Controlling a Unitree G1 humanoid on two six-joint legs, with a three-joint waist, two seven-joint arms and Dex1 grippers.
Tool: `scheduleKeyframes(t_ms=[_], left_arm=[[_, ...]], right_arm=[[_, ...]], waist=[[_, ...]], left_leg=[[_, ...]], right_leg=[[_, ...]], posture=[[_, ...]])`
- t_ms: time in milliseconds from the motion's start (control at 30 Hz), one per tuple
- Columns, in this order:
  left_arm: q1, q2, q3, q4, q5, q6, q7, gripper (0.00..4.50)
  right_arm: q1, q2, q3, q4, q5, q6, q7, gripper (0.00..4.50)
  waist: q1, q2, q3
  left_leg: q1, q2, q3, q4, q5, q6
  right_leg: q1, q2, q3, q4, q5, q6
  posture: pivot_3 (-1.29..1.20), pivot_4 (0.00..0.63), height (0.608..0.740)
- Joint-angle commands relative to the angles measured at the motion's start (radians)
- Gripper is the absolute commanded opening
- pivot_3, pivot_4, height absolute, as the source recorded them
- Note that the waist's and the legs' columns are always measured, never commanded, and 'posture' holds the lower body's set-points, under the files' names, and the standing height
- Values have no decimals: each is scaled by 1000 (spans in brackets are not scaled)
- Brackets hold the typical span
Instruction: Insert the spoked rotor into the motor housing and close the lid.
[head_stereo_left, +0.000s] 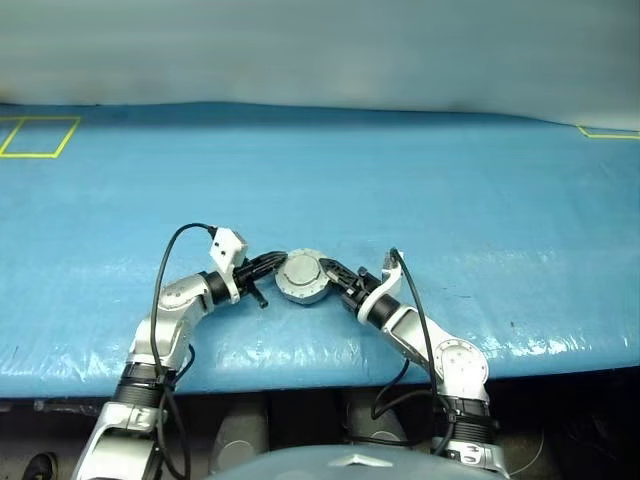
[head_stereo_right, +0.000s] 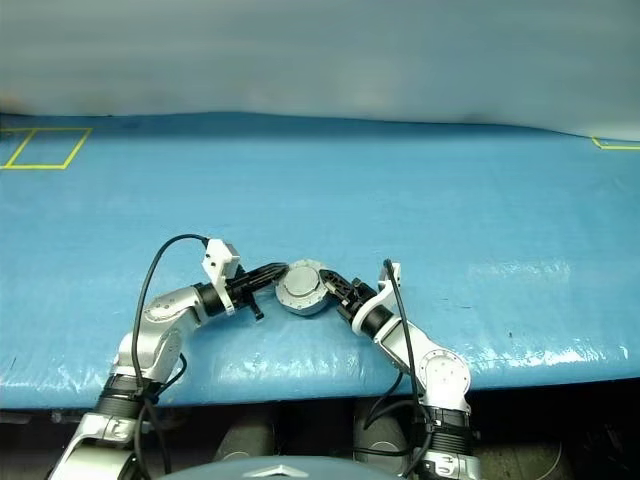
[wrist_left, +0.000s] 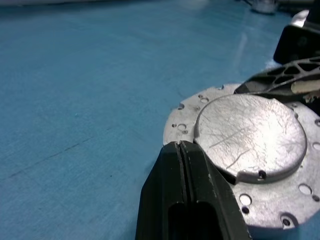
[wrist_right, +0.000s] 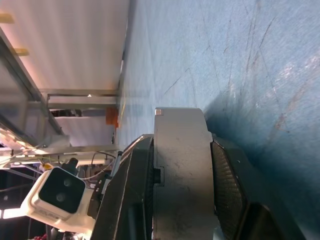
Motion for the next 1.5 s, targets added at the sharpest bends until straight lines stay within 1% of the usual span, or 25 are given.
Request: scheduleKeyframes(t_ms=[33,167,267,300,367,400,633,733,767,867,1033,1367,1500], left_arm=[[-18,-18,82,-96,-120,99,43,0],[-4,-57,150,-132,-249,208,88,0],[41,-71,164,-187,-362,307,65,0],[58,-78,167,-205,-398,336,61,189],[86,-100,182,-228,-475,391,76,633],[96,-115,192,-233,-513,415,88,926],[121,-210,257,-236,-742,529,187,3330],[124,-241,262,-239,-823,563,231,4278],[121,-251,264,-235,-856,579,251,4488],[108,-269,261,-217,-909,605,296,4488],[87,-295,267,-193,-936,585,333,4488],[53,-342,252,-133,-889,537,351,4488],[37,-386,234,-127,-879,517,360,4488]], right_arm=[[-26,57,-39,-43,80,-43,-10,1216],[-53,73,-62,-70,118,-102,-44,1216],[-77,85,-64,-104,133,-156,-53,1216],[-84,85,-60,-115,138,-169,-53,1216],[-97,86,-52,-132,154,-189,-54,1216],[-104,86,-49,-140,164,-199,-51,1216],[-135,70,-18,-181,231,-234,-67,1216],[-138,57,-7,-187,258,-234,-64,1216],[-138,53,-3,-189,265,-232,-66,1216],[-132,46,14,-197,281,-223,-70,1216],[-120,35,39,-212,290,-208,-69,1216],[-98,2,96,-243,308,-171,-41,1216],[-87,-31,142,-252,252,-133,-16,1216]], waist=[[0,0,0],[0,1,1],[-5,2,1],[-6,2,1],[-5,2,1],[-5,2,1],[-4,3,1],[-3,3,1],[-2,3,1],[-2,2,1],[-3,2,1],[1,2,1],[1,2,1]], left_leg=[[-1,0,0,0,0,0],[-2,-1,0,1,0,0],[-3,-1,0,1,0,0],[-3,-1,0,1,0,1],[-4,-1,-1,1,0,1],[-4,-1,-1,1,0,1],[-4,-1,-1,4,0,1],[-4,-1,-1,4,0,1],[-4,-1,-1,3,0,1],[-5,-1,-1,4,0,1],[-5,-1,-1,4,0,1],[-5,-2,-1,4,0,1],[-5,-2,-1,5,0,1]], right_leg=[[0,0,0,0,0,0],[0,0,0,-1,1,1],[-1,0,0,-2,1,2],[-1,0,0,-2,1,2],[-1,0,0,-2,1,2],[-2,0,0,-2,1,2],[-1,0,0,-2,1,1],[-1,0,0,-2,1,1],[-1,0,0,-2,1,1],[-1,0,0,-2,1,1],[-1,0,0,-2,1,1],[-1,0,0,-2,2,1],[-1,0,0,-2,2,1]], posture=[[0,150,740],[0,150,740],[0,150,740],[0,150,740],[0,150,740],[0,150,740],[0,150,740],[0,150,740],[0,150,740],[0,150,740],[0,150,740],[0,150,740],[0,150,740]])
